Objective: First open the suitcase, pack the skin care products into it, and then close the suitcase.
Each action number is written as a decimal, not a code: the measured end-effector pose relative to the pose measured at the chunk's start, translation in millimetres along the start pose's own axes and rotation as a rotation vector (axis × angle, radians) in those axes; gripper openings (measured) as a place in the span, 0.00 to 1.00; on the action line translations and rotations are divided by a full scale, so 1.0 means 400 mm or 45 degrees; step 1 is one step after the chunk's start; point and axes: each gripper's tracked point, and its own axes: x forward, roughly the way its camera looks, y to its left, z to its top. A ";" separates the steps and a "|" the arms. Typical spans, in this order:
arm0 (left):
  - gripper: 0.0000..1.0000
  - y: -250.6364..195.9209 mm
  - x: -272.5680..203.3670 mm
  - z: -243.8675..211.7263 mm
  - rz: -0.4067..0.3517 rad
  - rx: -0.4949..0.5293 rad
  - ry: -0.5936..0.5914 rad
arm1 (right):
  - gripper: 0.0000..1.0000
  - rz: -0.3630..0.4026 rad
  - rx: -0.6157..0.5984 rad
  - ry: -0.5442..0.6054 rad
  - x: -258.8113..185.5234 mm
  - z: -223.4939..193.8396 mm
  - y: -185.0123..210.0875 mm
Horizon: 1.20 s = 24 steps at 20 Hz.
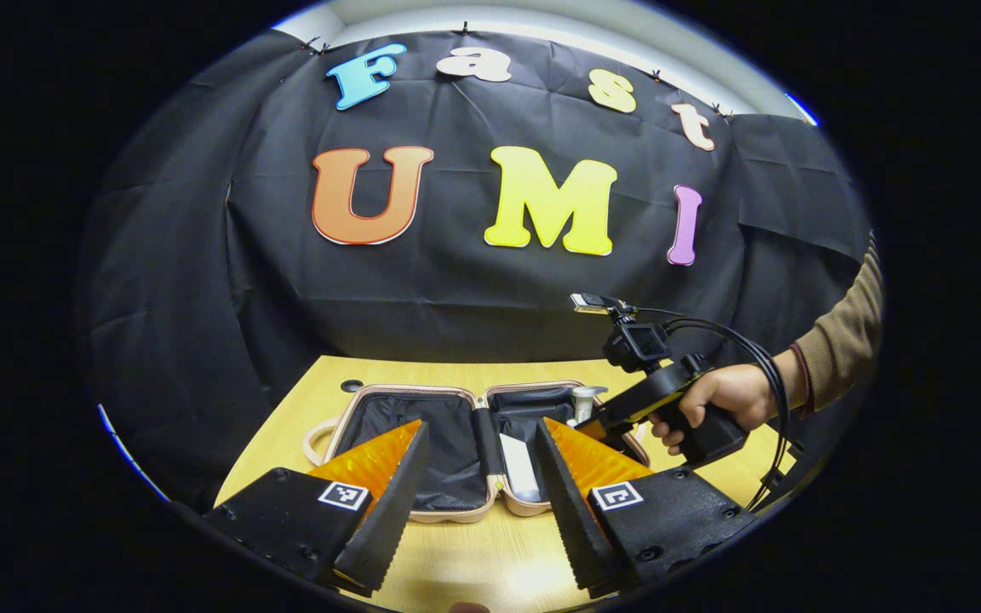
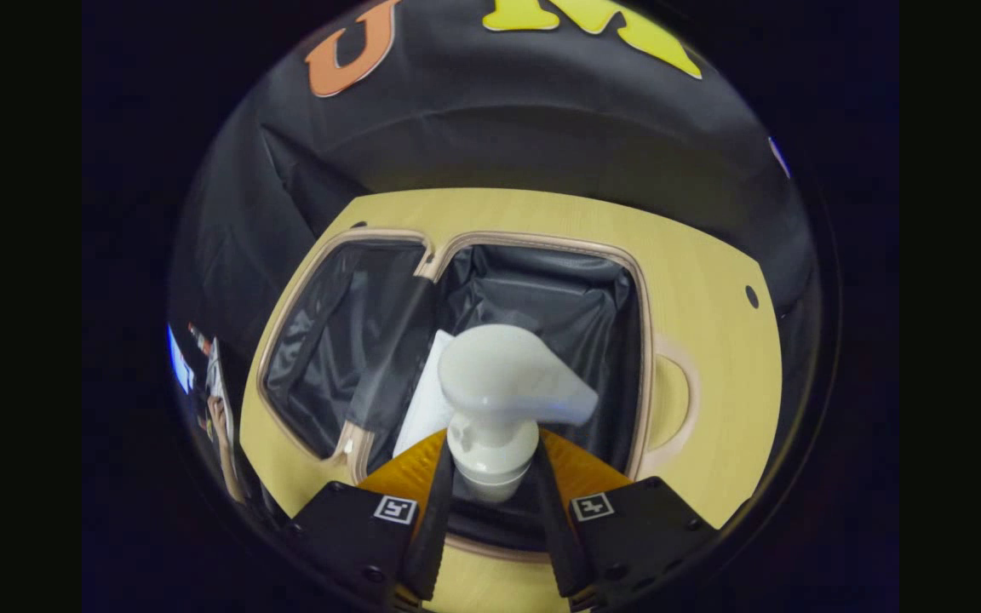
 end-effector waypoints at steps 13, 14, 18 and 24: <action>0.85 0.110 0.008 -0.014 0.090 0.010 0.018 | 0.48 -0.133 0.104 0.123 0.176 0.009 -0.011; 0.85 0.114 0.008 -0.011 0.095 0.005 0.024 | 0.48 -0.135 0.112 0.131 0.184 0.005 -0.014; 0.86 0.125 0.024 -0.009 0.087 0.002 0.043 | 0.49 -0.140 0.131 0.149 0.204 0.002 -0.016; 0.86 0.134 0.076 0.042 0.069 0.053 0.044 | 0.60 -0.059 0.113 0.123 0.167 0.013 0.000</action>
